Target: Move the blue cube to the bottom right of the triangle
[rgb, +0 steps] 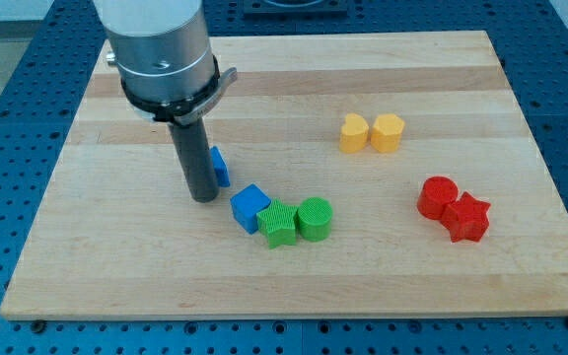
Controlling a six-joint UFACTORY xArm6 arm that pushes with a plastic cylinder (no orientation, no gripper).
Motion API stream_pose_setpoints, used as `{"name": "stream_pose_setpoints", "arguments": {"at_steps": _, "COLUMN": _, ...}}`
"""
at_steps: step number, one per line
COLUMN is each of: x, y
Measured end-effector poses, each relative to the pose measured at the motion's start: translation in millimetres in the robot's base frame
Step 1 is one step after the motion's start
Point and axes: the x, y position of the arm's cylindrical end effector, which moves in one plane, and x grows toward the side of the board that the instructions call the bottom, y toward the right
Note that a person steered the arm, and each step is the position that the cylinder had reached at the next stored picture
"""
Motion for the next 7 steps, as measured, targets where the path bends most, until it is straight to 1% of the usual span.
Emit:
{"name": "stream_pose_setpoints", "arguments": {"at_steps": 2, "x": 64.2, "y": -4.0}}
{"name": "stream_pose_setpoints", "arguments": {"at_steps": 3, "x": 70.7, "y": 8.8}}
{"name": "stream_pose_setpoints", "arguments": {"at_steps": 5, "x": 70.4, "y": 49.0}}
{"name": "stream_pose_setpoints", "arguments": {"at_steps": 7, "x": 59.4, "y": 73.3}}
